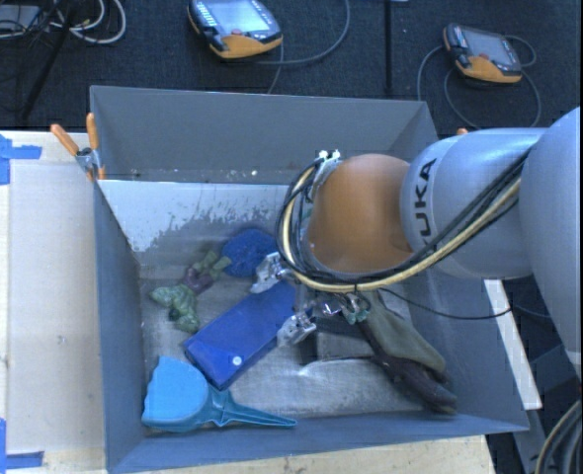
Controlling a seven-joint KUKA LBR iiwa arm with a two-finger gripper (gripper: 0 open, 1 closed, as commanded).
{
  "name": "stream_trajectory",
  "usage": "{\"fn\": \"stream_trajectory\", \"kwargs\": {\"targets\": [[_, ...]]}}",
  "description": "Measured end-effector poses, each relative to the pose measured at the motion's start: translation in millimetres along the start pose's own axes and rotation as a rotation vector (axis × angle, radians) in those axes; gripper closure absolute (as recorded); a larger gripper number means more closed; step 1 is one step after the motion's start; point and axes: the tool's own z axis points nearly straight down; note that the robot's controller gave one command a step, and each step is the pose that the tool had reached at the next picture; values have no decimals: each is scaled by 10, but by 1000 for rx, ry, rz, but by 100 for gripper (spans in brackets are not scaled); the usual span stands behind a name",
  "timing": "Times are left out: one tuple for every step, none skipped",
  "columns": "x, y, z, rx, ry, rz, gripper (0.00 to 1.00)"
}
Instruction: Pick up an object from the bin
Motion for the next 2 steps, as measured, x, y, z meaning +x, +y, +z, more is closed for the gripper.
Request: {"fn": "stream_trajectory", "kwargs": {"targets": [[0,0,0,0,0,0,100],[0,0,0,0,0,1,100]]}}
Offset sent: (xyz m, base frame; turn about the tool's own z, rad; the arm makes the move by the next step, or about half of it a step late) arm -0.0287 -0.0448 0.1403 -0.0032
